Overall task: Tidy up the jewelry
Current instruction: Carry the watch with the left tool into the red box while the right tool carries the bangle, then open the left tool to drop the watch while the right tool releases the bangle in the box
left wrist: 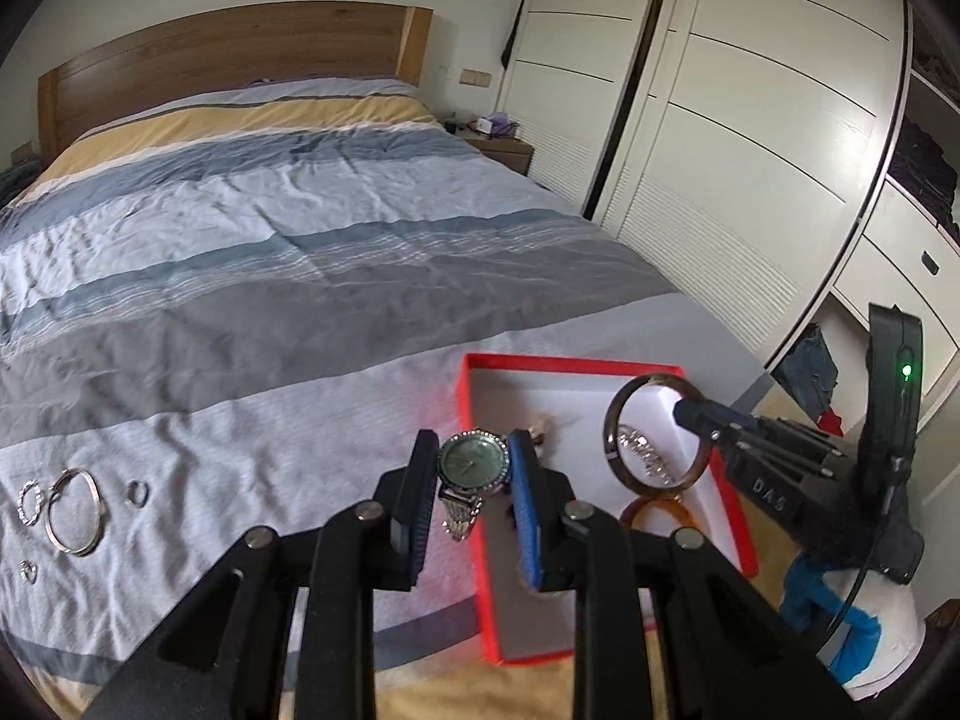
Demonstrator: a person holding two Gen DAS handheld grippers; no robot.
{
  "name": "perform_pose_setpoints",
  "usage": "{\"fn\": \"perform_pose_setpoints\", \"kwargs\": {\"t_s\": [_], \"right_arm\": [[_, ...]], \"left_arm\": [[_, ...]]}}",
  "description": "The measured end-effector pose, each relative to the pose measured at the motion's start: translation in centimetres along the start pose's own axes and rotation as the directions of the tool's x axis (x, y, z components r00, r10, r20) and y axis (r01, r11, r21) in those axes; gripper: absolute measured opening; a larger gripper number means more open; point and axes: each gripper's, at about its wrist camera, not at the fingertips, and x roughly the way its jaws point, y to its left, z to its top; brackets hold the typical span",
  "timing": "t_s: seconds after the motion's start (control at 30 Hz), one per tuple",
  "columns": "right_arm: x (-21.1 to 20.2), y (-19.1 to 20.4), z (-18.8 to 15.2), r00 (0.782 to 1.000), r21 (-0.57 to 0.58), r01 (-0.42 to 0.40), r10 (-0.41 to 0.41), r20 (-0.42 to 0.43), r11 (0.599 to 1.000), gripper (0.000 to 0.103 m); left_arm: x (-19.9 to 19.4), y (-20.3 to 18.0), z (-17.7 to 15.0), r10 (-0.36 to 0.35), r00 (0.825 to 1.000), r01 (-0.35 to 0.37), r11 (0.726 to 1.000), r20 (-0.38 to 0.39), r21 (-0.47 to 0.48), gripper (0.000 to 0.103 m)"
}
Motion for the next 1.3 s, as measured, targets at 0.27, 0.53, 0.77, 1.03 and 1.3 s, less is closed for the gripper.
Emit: {"fn": "perform_pose_setpoints", "kwargs": {"t_s": [0.27, 0.53, 0.77, 1.03, 1.3], "right_arm": [[4.2, -3.9, 0.6, 0.997, -0.023, 0.055, -0.057, -0.048, 0.998, 0.01], [7.2, -3.3, 0.1, 0.988, -0.12, 0.057, -0.073, -0.136, 0.991, 0.01], [8.7, -2.8, -0.2, 0.966, -0.158, 0.1, -0.134, -0.219, 0.982, 0.011], [6.3, -2.9, 0.1, 0.977, -0.153, 0.113, -0.138, -0.165, 0.982, 0.025], [0.4, -2.5, 0.2, 0.986, -0.094, 0.103, -0.114, -0.118, 0.99, 0.027]], "left_arm": [[8.8, -3.0, 1.2, 0.012, 0.998, -0.01, 0.999, -0.064, 0.031, 0.022], [13.0, -1.5, 0.0, 0.012, 0.989, -0.012, 1.0, -0.149, -0.003, 0.022], [13.4, -1.4, -0.1, 0.022, 0.986, -0.023, 1.0, -0.167, -0.004, 0.023], [11.7, -1.1, 0.0, -0.025, 0.985, 0.017, 0.999, -0.169, -0.046, 0.026], [4.8, -1.2, -0.5, -0.028, 0.995, 0.024, 0.999, -0.096, -0.045, 0.029]]}}
